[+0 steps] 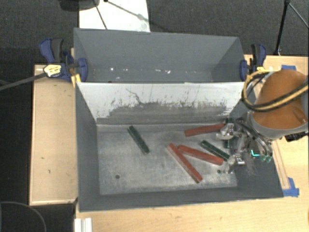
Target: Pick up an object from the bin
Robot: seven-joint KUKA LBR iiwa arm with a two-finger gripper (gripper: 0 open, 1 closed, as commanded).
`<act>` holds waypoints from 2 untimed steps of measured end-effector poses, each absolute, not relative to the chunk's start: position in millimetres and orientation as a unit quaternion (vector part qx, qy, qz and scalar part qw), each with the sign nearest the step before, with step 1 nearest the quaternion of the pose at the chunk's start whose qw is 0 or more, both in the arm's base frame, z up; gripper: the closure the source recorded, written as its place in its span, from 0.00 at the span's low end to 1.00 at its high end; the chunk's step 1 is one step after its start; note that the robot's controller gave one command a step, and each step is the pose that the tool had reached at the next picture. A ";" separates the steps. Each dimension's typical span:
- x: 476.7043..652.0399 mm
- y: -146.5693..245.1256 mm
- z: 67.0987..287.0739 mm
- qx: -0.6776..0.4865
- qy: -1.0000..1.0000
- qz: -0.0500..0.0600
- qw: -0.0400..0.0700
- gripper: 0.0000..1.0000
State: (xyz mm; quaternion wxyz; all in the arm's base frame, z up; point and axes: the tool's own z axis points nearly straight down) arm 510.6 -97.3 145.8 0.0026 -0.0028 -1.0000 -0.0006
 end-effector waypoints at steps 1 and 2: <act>512.6 -97.2 149.6 -0.001 -1.000 0.000 -0.001 0.00; 580.3 -109.2 74.4 0.011 -1.000 0.001 -0.006 1.00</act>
Offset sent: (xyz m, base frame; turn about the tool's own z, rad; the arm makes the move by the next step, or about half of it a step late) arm 0.0661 -0.0110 -0.0758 -0.0322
